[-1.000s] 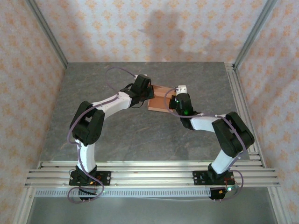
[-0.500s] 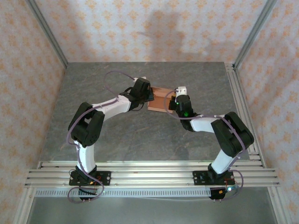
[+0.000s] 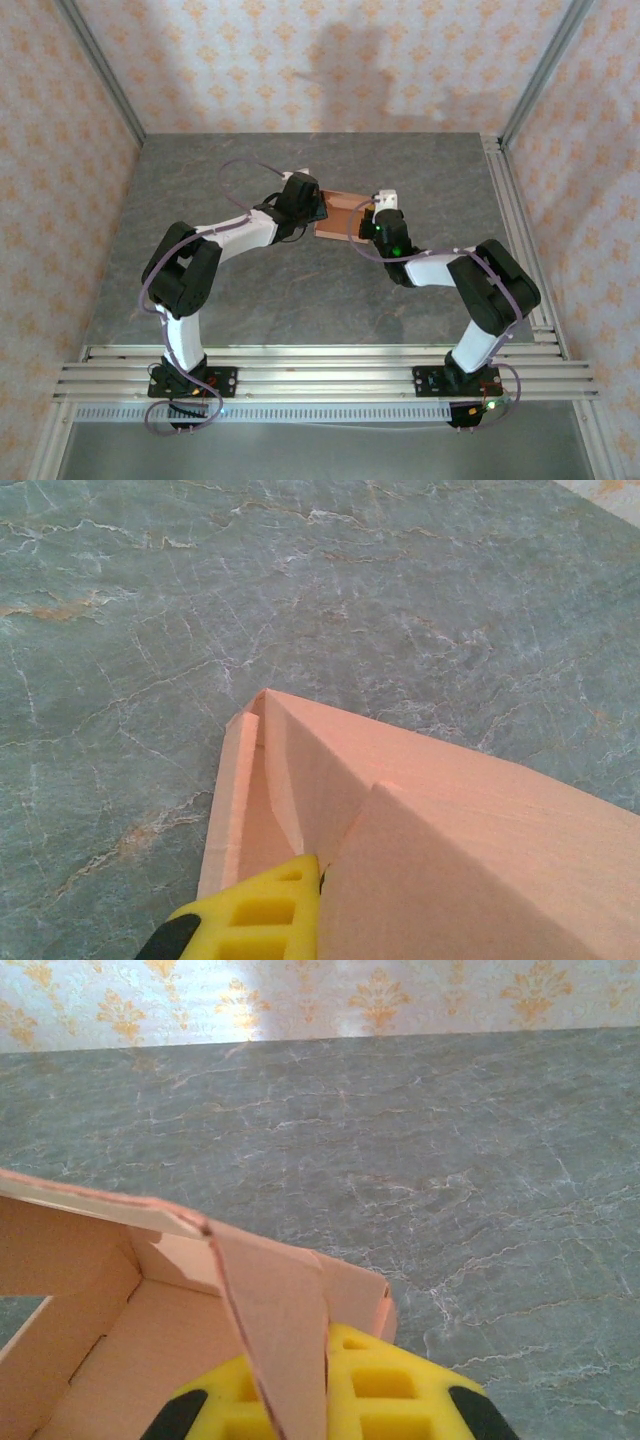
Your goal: Fold the paper box
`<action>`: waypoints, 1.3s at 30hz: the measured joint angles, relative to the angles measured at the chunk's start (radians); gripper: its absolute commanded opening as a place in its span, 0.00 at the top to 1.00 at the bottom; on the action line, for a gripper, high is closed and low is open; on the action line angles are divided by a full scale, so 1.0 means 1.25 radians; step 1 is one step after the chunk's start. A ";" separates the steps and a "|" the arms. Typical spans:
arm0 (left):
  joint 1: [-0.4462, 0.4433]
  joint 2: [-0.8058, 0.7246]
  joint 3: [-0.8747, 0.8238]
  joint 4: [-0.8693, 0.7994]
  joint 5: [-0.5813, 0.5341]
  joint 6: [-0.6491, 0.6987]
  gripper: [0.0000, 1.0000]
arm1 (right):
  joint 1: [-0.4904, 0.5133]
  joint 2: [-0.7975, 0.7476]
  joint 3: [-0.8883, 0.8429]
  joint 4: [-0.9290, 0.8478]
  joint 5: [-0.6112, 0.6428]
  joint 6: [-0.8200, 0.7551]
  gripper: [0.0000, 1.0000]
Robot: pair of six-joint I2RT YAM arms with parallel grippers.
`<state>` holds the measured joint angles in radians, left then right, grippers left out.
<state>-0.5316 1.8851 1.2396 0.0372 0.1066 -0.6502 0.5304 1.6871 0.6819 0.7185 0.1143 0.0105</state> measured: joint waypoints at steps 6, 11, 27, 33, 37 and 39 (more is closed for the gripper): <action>0.000 -0.005 -0.010 0.008 -0.002 0.000 1.00 | 0.002 -0.011 0.065 -0.125 0.016 0.033 1.00; 0.000 -0.005 -0.016 0.017 -0.002 0.000 1.00 | 0.003 -0.012 0.084 -0.173 0.023 0.049 1.00; -0.003 -0.007 -0.030 0.034 -0.002 0.000 1.00 | 0.025 -0.002 0.147 -0.288 0.079 0.207 1.00; -0.003 -0.009 -0.036 0.031 -0.001 0.000 1.00 | 0.025 0.007 0.156 -0.305 0.064 0.258 1.00; -0.004 -0.011 -0.044 0.031 0.000 0.002 1.00 | 0.024 0.020 0.150 -0.283 0.064 0.247 1.00; -0.004 -0.013 -0.045 0.031 0.000 0.003 1.00 | 0.024 0.021 0.132 -0.255 0.064 0.231 1.00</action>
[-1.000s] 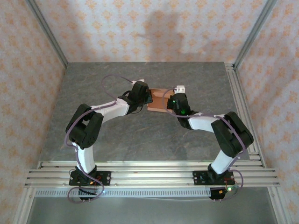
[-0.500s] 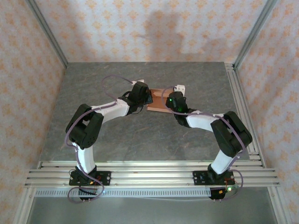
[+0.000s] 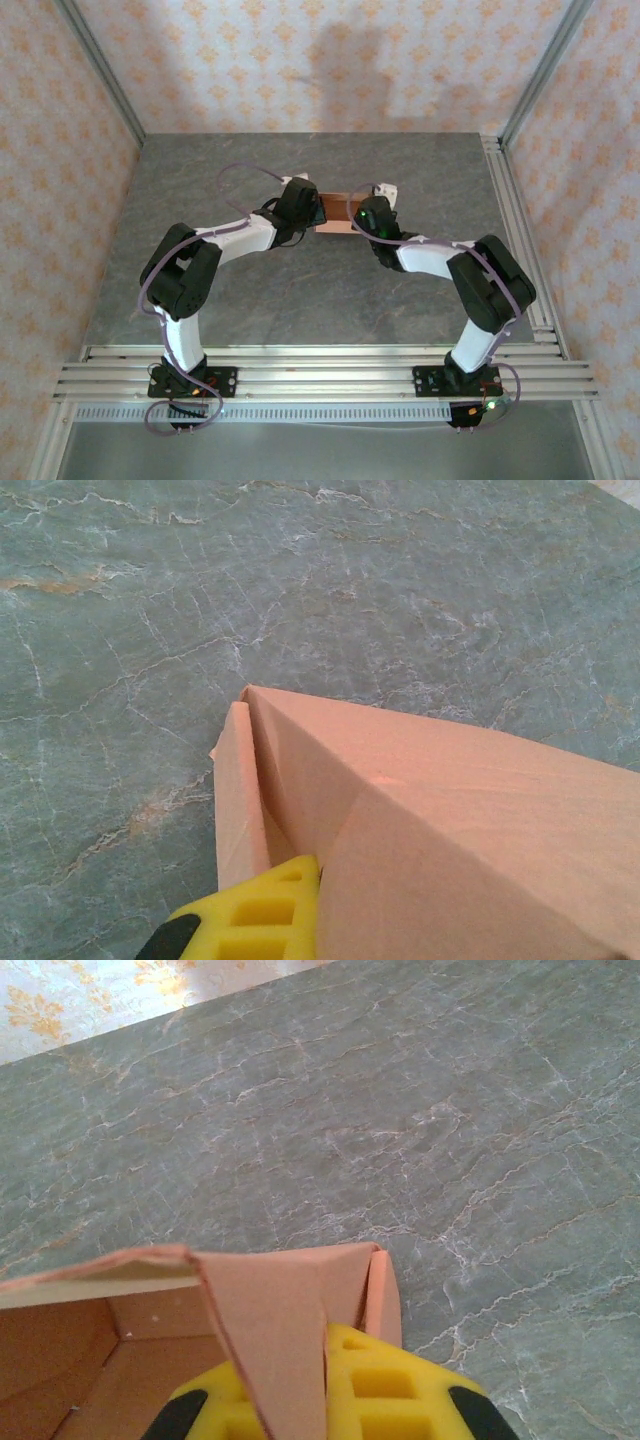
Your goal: Fold the paper box
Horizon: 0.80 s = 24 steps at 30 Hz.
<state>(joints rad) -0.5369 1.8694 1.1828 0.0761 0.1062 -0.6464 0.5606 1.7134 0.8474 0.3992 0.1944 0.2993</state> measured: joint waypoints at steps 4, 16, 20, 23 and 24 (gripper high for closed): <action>0.000 -0.005 -0.009 0.000 0.000 0.000 1.00 | 0.000 0.000 -0.032 0.056 -0.007 -0.040 1.00; 0.000 -0.035 -0.040 -0.009 -0.002 0.015 1.00 | 0.000 -0.031 -0.116 0.162 -0.068 -0.131 0.94; 0.000 -0.038 -0.042 -0.015 -0.009 0.030 1.00 | 0.000 -0.032 -0.128 0.182 -0.090 -0.145 0.80; 0.000 -0.038 -0.042 -0.020 -0.015 0.044 1.00 | 0.000 -0.039 -0.141 0.187 -0.108 -0.154 0.68; 0.000 -0.038 -0.042 -0.021 -0.015 0.050 1.00 | 0.000 -0.045 -0.146 0.189 -0.112 -0.156 0.66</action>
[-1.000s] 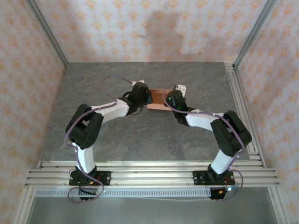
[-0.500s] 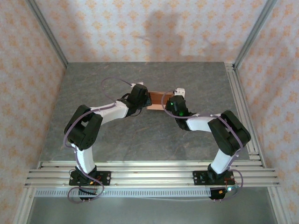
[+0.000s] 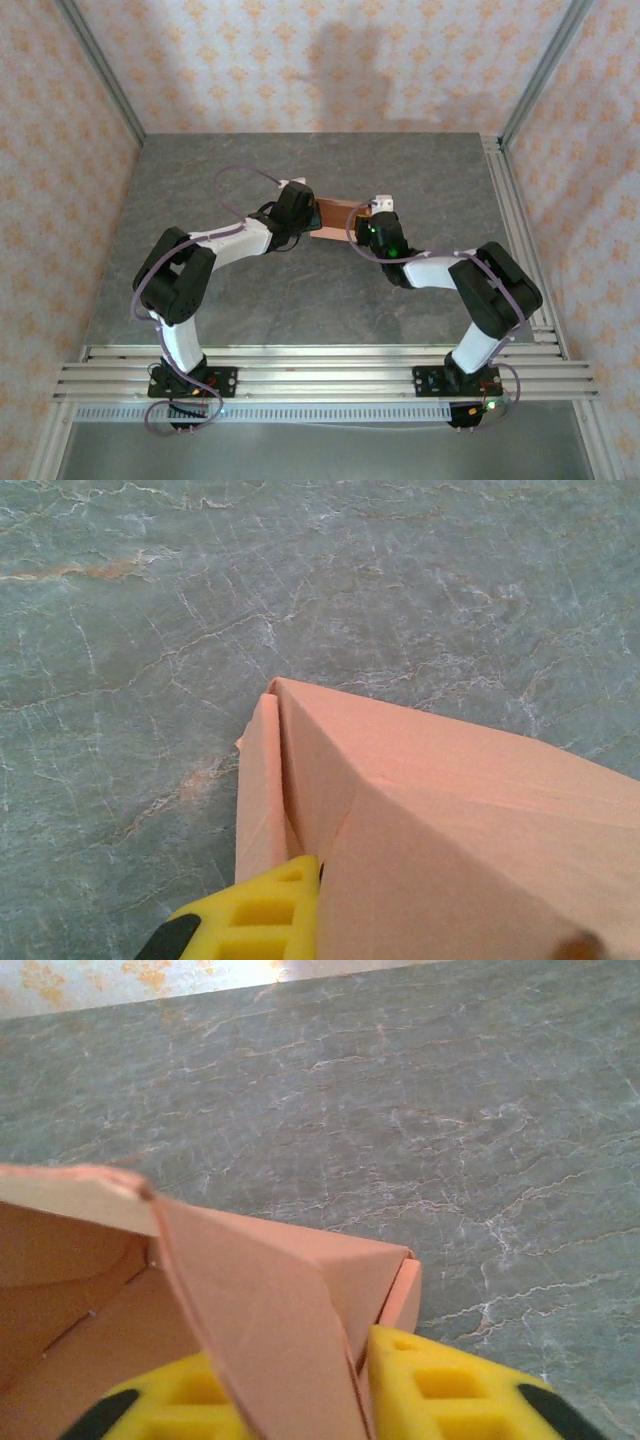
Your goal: Fold the paper box
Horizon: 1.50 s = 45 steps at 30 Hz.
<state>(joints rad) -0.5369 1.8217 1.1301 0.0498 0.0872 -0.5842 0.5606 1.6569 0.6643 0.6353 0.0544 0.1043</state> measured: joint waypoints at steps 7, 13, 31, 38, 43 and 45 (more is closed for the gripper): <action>0.000 0.000 0.000 -0.001 0.000 0.021 1.00 | 0.000 -0.092 -0.036 0.001 -0.011 -0.031 0.51; 0.000 -0.001 0.000 -0.001 -0.002 0.033 1.00 | -0.001 -0.212 -0.055 -0.006 -0.021 -0.052 0.47; -0.016 -0.030 -0.031 -0.009 -0.018 0.071 0.95 | -0.076 -0.080 0.414 -0.506 -0.082 0.040 0.34; -0.029 -0.049 -0.047 -0.013 -0.023 0.072 0.84 | -0.076 0.003 0.425 -0.601 -0.111 0.042 0.34; -0.037 -0.066 -0.060 -0.027 -0.023 0.074 0.78 | -0.076 0.009 0.425 -0.604 -0.125 0.045 0.34; -0.038 -0.071 -0.063 -0.027 -0.023 0.077 0.75 | -0.076 0.009 0.423 -0.604 -0.127 0.046 0.34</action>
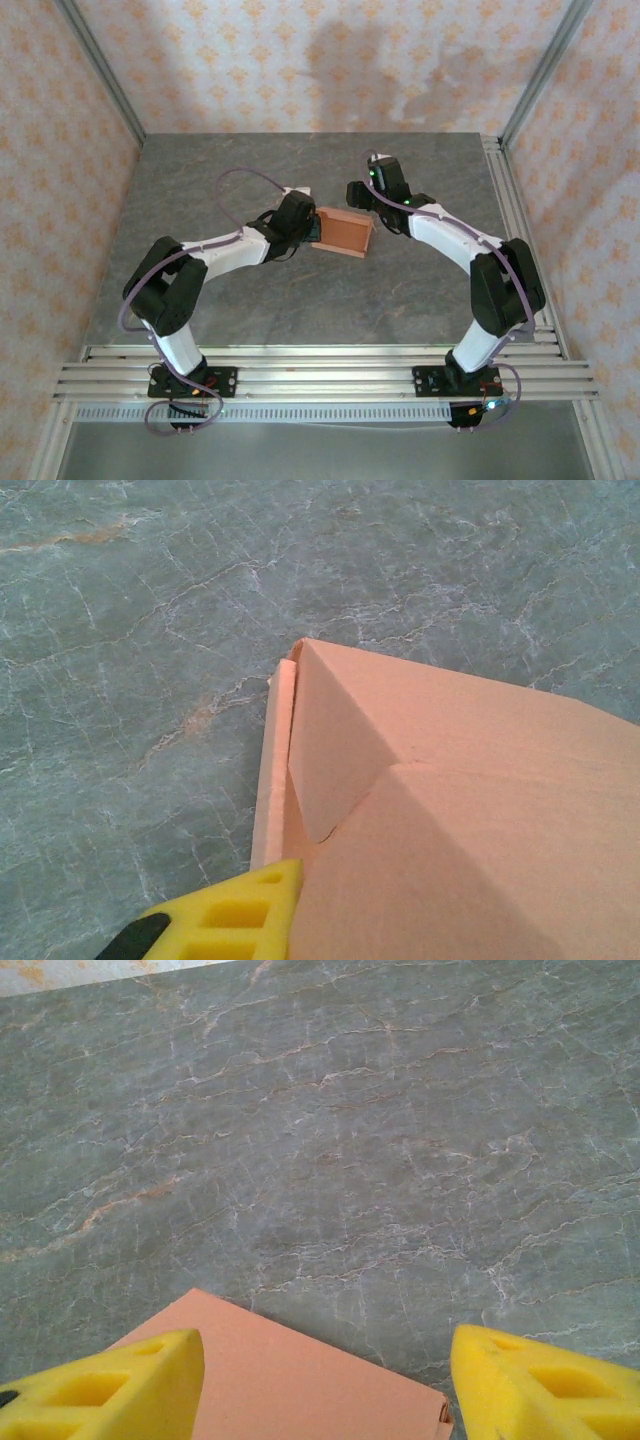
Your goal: Fold the paper box
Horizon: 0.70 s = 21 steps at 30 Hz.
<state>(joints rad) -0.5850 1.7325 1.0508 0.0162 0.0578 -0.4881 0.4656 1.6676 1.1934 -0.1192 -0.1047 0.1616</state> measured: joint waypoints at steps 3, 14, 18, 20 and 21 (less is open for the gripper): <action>-0.009 -0.037 -0.038 -0.006 -0.007 -0.001 0.70 | 0.000 0.001 -0.018 0.005 -0.001 0.003 0.34; -0.024 -0.225 -0.169 -0.016 -0.026 0.005 0.54 | 0.000 0.009 -0.060 0.006 -0.001 0.004 0.31; -0.018 -0.307 -0.200 -0.021 -0.039 0.013 0.44 | 0.000 0.013 -0.083 0.012 -0.007 -0.021 0.26; -0.003 -0.330 -0.196 -0.024 -0.039 0.015 0.42 | 0.000 0.016 -0.099 0.012 -0.019 -0.038 0.24; 0.006 -0.334 -0.190 -0.028 -0.039 0.014 0.42 | 0.000 0.016 -0.106 0.011 -0.021 -0.047 0.23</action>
<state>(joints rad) -0.5770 1.3151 0.8127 -0.0193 0.0093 -0.4702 0.4656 1.6878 1.0607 -0.1051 -0.1314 0.1032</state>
